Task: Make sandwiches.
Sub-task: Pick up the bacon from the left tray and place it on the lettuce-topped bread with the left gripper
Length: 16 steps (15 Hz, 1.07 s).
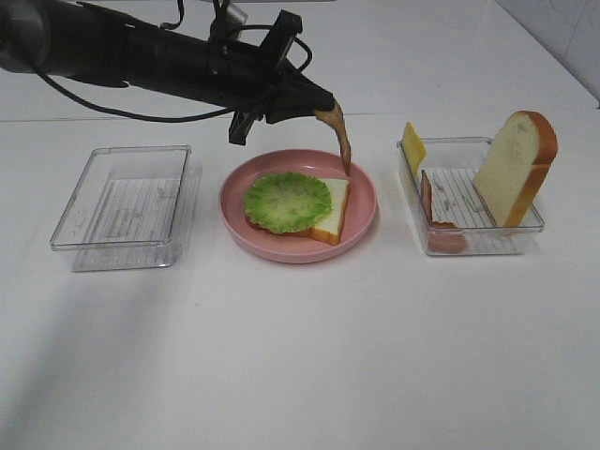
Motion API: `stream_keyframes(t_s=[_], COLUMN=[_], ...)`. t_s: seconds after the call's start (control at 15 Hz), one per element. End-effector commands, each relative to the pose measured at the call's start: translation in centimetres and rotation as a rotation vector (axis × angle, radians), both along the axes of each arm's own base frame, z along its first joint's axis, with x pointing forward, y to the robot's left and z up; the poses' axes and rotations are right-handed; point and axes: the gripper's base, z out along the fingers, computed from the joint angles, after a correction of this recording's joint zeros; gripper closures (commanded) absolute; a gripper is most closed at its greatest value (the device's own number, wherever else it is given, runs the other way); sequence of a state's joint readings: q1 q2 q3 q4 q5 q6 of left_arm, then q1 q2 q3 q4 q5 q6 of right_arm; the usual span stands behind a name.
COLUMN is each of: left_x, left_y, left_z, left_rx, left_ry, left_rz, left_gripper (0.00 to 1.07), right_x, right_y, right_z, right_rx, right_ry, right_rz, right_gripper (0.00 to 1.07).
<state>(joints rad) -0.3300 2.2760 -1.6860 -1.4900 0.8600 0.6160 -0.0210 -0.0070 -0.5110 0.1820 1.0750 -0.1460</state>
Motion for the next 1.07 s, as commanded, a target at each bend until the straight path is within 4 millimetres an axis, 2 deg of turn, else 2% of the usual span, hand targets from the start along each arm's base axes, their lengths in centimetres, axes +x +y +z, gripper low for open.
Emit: stream_keyframes(t_s=[0.07, 0.2, 0.4, 0.6, 0.73, 0.8, 0.87, 1.0, 1.07], left_x=[0.1, 0.5, 0.8, 0.9, 1.0, 1.0, 1.1, 1.1, 1.0], left_y=[1.1, 3.0, 4.0, 4.2, 4.2, 4.3, 4.3, 4.4, 4.4], left_z=[-1.6, -2.7, -3.4, -3.6, -3.6, -3.6, -3.6, -3.3, -3.0], left_rx=[0.096, 0.192, 0.288, 0.320, 0.324, 0.330, 0.340, 0.340, 0.353], left_ry=[0.048, 0.109, 0.112, 0.090, 0.086, 0.082, 0.073, 0.065, 0.051], left_rz=[-0.028, 0.010, 0.029, 0.040, 0.044, 0.047, 0.053, 0.054, 0.048], left_gripper=[1.07, 1.07, 1.07, 1.07, 0.99, 0.89, 0.72, 0.48, 0.40], right_x=[0.0, 0.0, 0.0, 0.0, 0.0, 0.0, 0.0, 0.0, 0.0], right_y=[0.0, 0.0, 0.0, 0.0, 0.0, 0.0, 0.0, 0.0, 0.0], right_z=[-0.1, -0.1, -0.1, -0.1, -0.1, -0.1, -0.1, -0.1, -0.1], right_rx=[-0.005, -0.005, -0.005, -0.005, -0.005, -0.005, -0.005, -0.005, -0.005], right_ry=[-0.015, -0.015, -0.015, -0.015, -0.015, -0.015, -0.015, -0.015, -0.015], right_rz=[0.004, 0.004, 0.004, 0.004, 0.004, 0.004, 0.004, 0.004, 0.004], right_gripper=[0.27, 0.27, 0.27, 0.27, 0.27, 0.27, 0.27, 0.27, 0.27])
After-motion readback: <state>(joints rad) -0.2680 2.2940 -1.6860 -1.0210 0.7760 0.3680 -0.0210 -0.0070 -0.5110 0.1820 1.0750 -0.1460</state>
